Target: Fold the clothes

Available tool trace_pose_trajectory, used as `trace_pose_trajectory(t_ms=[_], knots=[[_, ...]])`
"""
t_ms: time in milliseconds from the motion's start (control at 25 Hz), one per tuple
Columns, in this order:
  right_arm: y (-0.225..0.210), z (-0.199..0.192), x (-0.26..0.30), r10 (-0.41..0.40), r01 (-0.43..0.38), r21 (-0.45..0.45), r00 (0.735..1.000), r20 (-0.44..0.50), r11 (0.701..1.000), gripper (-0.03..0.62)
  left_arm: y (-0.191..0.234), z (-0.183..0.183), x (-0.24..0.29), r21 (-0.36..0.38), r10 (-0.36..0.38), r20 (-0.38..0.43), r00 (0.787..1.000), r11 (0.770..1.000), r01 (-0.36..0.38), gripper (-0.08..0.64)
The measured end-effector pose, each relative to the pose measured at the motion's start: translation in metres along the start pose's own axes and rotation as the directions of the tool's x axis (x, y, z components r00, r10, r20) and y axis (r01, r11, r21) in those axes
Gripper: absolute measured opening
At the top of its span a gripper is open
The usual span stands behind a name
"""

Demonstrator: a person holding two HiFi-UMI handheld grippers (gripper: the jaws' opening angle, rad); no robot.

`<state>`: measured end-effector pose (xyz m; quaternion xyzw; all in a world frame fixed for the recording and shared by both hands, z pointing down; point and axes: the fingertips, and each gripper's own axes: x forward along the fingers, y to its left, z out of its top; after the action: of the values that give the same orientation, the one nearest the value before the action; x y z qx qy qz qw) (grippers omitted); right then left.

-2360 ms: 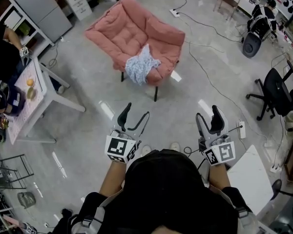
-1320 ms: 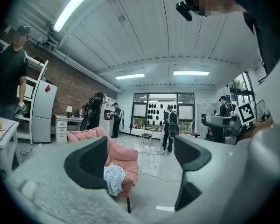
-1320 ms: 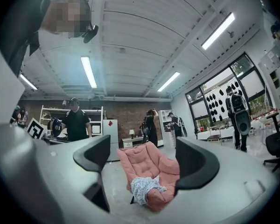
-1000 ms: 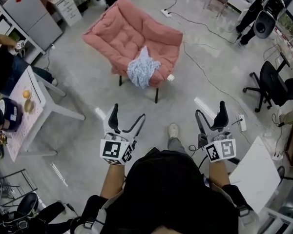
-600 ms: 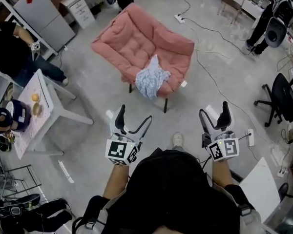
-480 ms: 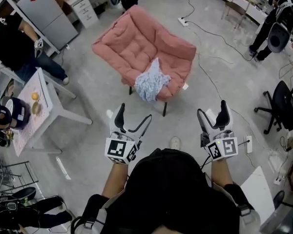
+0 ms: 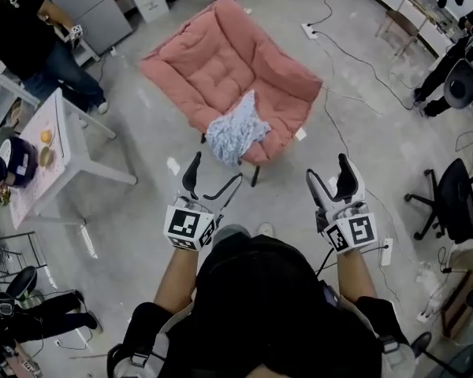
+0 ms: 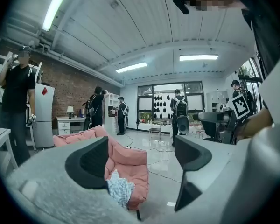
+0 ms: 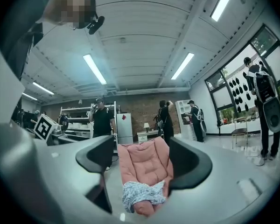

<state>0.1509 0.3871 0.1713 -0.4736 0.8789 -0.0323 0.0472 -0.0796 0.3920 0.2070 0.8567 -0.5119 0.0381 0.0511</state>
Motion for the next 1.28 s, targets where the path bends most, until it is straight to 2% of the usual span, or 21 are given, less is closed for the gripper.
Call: trace_pose_trajectory(t_ms=[200, 360, 600, 840, 1040, 1280], knots=[[-0.012, -0.021, 0.028, 0.055, -0.054, 0.023, 0.997, -0.059, 0.998, 0.339, 0.014, -0.018, 0.017, -0.023, 0.034, -0.050, 0.998, 0.999, -0.035, 0.446], [-0.014, -0.038, 0.065, 0.093, -0.093, 0.005, 0.991, -0.094, 0.996, 0.322, 0.039, -0.031, 0.033, -0.024, 0.046, -0.072, 0.996, 0.999, -0.048, 0.446], [-0.015, -0.049, 0.127, 0.092, -0.092, 0.012, 0.989, -0.120, 0.996, 0.284, 0.083, -0.042, 0.063, -0.059, 0.041, -0.093, 0.995, 0.997, -0.046, 0.419], [-0.014, -0.077, 0.197, 0.124, -0.121, 0.030, 0.975, -0.184, 0.992, 0.279, 0.130, -0.052, 0.099, -0.075, 0.026, -0.108, 0.994, 0.997, -0.034, 0.420], [-0.010, -0.122, 0.248, 0.169, -0.164, 0.042, 0.951, -0.260, 0.986, 0.267, 0.161, -0.077, 0.125, -0.060, 0.001, -0.152, 0.988, 0.998, -0.010, 0.420], [-0.006, -0.175, 0.282, 0.260, -0.249, 0.077, 0.899, -0.353, 0.965, 0.222, 0.178, -0.094, 0.146, -0.051, 0.009, -0.157, 0.988, 0.999, -0.017, 0.420]])
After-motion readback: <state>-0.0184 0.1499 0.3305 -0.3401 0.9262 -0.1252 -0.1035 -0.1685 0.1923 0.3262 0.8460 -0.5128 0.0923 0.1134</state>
